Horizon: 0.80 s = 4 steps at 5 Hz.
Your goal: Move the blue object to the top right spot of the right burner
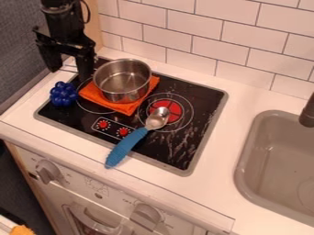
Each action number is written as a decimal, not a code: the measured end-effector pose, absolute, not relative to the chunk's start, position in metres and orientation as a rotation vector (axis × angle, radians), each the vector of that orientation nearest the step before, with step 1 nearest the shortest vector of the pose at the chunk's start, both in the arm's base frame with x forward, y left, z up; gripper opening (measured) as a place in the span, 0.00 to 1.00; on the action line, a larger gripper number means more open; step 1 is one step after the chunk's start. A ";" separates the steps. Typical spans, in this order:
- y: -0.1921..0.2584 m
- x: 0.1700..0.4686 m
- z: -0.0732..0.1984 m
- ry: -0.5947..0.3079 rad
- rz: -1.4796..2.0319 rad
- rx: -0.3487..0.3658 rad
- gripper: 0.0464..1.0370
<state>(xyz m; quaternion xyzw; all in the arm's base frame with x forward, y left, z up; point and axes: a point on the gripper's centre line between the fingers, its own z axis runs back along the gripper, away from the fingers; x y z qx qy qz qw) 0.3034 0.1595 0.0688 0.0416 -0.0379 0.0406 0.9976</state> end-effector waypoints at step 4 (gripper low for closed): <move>0.191 0.297 0.056 -0.004 0.106 0.125 0.96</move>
